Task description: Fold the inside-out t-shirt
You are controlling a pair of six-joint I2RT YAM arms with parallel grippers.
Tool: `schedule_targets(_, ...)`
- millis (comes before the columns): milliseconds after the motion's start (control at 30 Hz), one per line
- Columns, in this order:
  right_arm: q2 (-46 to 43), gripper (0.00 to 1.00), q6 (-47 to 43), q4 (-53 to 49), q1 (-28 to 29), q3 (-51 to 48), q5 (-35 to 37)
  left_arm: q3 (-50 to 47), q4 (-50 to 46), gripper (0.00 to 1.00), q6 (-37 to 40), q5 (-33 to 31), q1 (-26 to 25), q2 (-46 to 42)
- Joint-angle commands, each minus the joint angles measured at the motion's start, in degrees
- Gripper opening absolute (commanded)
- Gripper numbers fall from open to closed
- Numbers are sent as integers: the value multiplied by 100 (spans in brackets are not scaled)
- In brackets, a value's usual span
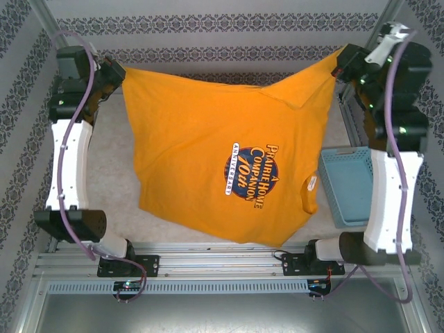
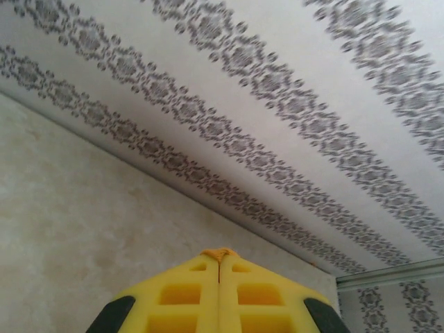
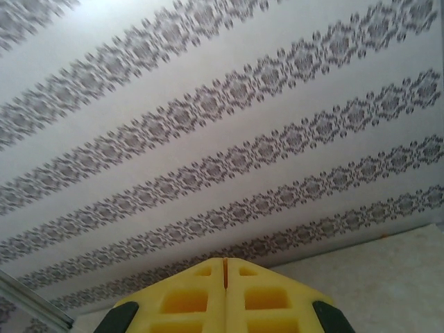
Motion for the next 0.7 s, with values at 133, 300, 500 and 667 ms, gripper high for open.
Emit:
schedule_targets(133,880,0,-36,1238,-39,226,-219,1423,-20,0,302,138,92,1209)
schedule_targets(300,1793,0,73,1378,-39,1670,-231,4030,-694,0,249,262,313,2490)
schedule_targets(500,3110,0,256,1001,-39,4535,-150,4857,413,0,-410,739,817,2703)
schedule_targets(667,3089,0,384,1548,-30,4327,-403,4803,810,0,-310,1003,1024,2585)
